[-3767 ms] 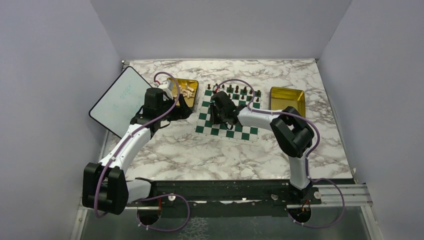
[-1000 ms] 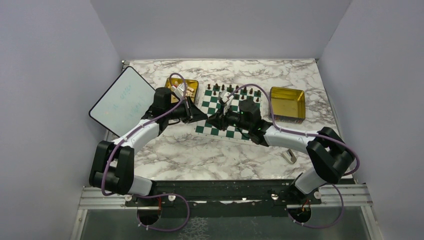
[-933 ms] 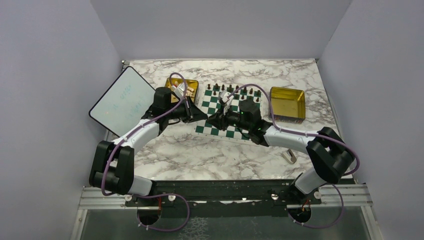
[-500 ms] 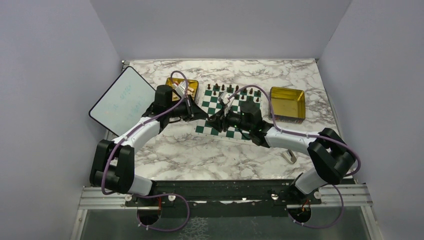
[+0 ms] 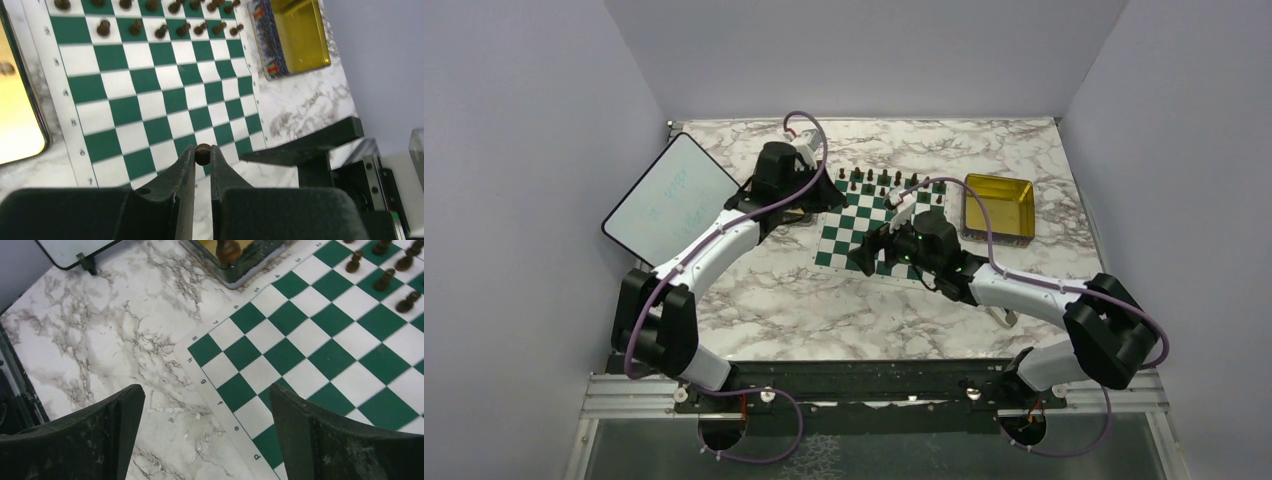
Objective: Set up the chess pieces on the board
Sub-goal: Place the chess piece on the chessboard.
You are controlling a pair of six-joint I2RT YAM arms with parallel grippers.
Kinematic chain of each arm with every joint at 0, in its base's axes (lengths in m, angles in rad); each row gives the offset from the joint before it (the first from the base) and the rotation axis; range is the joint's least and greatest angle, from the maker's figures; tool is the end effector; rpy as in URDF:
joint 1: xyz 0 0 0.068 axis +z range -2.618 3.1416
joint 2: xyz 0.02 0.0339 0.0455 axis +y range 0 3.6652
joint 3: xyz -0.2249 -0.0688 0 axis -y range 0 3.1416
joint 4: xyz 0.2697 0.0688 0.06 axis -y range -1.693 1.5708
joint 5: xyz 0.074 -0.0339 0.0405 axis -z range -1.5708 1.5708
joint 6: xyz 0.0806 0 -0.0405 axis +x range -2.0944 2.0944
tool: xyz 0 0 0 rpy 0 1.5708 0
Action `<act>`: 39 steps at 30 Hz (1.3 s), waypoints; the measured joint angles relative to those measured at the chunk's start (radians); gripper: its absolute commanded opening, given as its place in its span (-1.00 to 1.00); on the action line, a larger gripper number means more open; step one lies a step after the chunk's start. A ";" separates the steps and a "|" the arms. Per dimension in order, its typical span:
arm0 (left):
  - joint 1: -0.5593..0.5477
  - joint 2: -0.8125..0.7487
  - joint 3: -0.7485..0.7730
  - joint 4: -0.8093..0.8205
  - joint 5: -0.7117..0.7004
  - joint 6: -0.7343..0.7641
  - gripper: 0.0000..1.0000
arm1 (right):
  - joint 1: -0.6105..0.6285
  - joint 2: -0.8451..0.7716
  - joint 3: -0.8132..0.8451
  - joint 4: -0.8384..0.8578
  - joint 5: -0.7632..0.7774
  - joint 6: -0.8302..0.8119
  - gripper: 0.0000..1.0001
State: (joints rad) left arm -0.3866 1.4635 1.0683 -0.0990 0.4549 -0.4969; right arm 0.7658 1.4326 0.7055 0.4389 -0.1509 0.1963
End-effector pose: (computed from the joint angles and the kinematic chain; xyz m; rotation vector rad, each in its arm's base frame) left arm 0.3542 -0.1824 0.2192 0.1780 2.1605 -0.9975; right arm 0.2639 0.2706 0.1581 -0.6473 1.8232 0.7967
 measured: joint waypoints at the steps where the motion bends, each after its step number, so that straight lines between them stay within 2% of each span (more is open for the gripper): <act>1: -0.018 0.015 0.028 -0.009 -0.048 0.024 -0.77 | 0.000 -0.014 -0.002 -0.025 0.026 0.013 1.00; 7: -0.091 0.151 0.204 -0.006 -0.278 0.142 -0.77 | 0.000 -0.097 -0.025 -0.146 0.167 0.059 1.00; 16: -0.093 0.440 0.383 0.007 -0.495 0.251 -0.79 | 0.000 -0.249 -0.127 -0.256 0.266 0.101 1.00; 27: -0.095 0.529 0.385 0.094 -0.594 0.326 -0.79 | 0.000 -0.311 -0.154 -0.306 0.292 0.131 1.00; 39: -0.095 0.631 0.431 0.160 -0.606 0.360 -0.78 | 0.000 -0.311 -0.154 -0.333 0.303 0.144 1.00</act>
State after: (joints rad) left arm -0.4820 2.0949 1.4990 0.0612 -0.1513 -0.1368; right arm 0.7658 1.1217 0.5510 0.1055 0.1520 0.3401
